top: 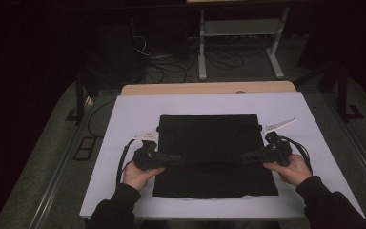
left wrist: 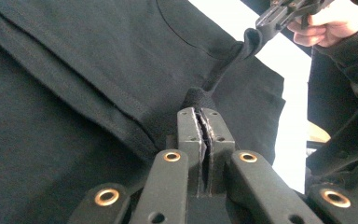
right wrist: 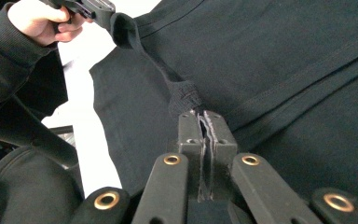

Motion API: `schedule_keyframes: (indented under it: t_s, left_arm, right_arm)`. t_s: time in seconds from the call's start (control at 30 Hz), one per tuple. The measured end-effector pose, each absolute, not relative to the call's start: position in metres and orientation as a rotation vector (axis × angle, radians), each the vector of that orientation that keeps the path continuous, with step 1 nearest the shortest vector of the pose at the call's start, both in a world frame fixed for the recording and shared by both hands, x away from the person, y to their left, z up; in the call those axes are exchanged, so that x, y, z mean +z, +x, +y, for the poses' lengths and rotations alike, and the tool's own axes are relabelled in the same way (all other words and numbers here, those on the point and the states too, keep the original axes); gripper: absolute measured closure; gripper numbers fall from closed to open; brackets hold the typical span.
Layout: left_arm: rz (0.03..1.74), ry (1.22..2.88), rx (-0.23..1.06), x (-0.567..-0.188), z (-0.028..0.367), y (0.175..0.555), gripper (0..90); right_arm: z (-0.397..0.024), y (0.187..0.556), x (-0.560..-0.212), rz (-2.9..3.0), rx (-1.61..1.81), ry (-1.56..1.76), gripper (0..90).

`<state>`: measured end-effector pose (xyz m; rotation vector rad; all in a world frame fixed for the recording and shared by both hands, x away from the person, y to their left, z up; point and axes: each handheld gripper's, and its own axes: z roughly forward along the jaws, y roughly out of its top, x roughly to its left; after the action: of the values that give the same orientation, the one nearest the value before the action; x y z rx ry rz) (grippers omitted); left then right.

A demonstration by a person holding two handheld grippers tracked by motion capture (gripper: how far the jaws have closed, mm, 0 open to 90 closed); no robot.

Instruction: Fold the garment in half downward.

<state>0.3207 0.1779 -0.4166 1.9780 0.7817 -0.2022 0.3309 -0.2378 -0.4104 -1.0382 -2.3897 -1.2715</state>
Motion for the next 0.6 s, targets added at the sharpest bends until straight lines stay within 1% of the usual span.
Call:
schedule_keyframes:
  t_s: [0.6]
  left_arm:
    - [0.732,2.027,-0.217,-0.418,0.177,0.306,86.2]
  right_arm:
    - [-0.238,0.31,-0.414,-2.389,-1.259,-1.014,85.8]
